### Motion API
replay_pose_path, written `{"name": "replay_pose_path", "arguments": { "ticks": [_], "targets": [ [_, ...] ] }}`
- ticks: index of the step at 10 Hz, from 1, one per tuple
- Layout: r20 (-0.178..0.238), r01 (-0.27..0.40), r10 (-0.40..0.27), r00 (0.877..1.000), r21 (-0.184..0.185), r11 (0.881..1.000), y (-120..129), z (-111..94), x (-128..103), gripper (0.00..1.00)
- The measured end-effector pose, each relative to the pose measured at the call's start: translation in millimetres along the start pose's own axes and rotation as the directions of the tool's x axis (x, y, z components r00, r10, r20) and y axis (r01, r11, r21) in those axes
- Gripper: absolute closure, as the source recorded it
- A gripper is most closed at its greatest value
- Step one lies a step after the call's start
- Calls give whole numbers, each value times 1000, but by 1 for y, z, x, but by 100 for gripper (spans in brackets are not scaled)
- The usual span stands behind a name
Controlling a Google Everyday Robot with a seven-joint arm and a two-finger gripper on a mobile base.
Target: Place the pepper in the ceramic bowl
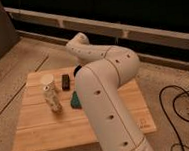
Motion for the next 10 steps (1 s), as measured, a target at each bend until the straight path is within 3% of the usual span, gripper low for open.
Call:
{"name": "replay_pose_path", "arguments": {
  "ticks": [3,4,5,8,10],
  "targets": [
    [-82,12,-9,997,33,999,3,18,11,98],
    [-103,16,-12,995,43,999,2,22,12,90],
    [-124,22,-16,992,52,998,2,26,13,74],
    [-145,24,-15,989,57,998,6,31,9,41],
    [-146,21,-13,989,56,998,7,31,8,36]
  ]
}}
